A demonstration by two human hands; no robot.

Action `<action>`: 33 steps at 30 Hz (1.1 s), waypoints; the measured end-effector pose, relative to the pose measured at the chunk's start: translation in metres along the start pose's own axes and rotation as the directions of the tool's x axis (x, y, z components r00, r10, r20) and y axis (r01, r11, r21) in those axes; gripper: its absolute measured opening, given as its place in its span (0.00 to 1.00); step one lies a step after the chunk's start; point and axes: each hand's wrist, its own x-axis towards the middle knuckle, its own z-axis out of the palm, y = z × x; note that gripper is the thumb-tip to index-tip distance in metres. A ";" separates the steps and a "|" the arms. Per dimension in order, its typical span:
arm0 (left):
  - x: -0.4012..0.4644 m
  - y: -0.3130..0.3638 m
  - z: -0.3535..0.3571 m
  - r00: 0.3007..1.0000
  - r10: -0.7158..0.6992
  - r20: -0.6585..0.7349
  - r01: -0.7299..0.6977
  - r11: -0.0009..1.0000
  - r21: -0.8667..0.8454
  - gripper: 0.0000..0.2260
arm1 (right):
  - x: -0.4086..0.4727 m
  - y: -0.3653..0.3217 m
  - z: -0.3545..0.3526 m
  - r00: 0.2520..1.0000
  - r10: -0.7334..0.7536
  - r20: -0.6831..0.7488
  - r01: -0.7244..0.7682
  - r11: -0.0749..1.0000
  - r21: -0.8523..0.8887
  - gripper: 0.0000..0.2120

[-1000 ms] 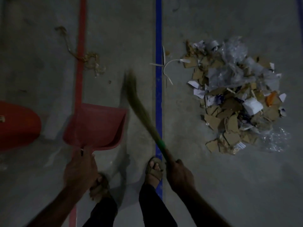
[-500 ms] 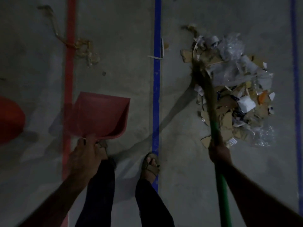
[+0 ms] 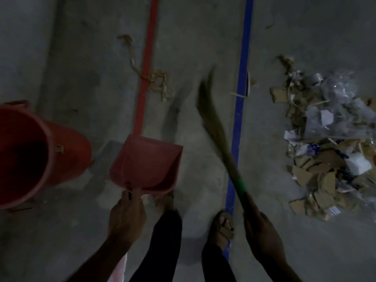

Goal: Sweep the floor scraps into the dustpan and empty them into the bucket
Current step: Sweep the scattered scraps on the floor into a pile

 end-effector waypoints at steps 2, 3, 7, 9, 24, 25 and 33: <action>0.007 -0.031 -0.005 0.999 0.011 -0.043 -0.010 1.000 0.026 0.23 | 0.025 -0.037 0.006 0.992 -0.051 0.115 0.053 0.998 -0.015 0.36; 0.013 -0.044 -0.009 0.997 0.040 -0.063 -0.037 0.998 0.045 0.22 | 0.040 -0.061 0.011 0.989 -0.087 0.119 0.090 0.996 -0.018 0.35; 0.024 -0.067 -0.022 0.999 0.031 -0.042 -0.028 0.997 0.071 0.19 | 0.102 -0.156 0.029 0.957 -0.255 0.140 0.263 0.963 -0.048 0.27; 0.033 -0.078 -0.023 0.999 -0.046 -0.015 0.046 0.998 0.051 0.17 | 0.134 -0.199 0.037 0.947 -0.285 0.145 0.293 0.955 -0.039 0.21; 0.067 -0.075 0.024 0.959 -0.278 0.052 0.282 0.954 -0.099 0.13 | 0.263 -0.275 0.089 0.915 -0.163 0.368 0.203 0.976 -0.073 0.21; 0.070 -0.069 0.025 0.968 -0.248 0.038 0.250 0.966 -0.071 0.14 | 0.265 -0.263 0.086 0.921 -0.121 0.371 0.144 0.989 -0.035 0.21; 0.124 -0.014 0.014 0.995 -0.087 0.042 0.088 0.996 -0.027 0.17 | 0.232 -0.129 0.053 0.936 0.330 0.121 -0.351 0.865 0.359 0.25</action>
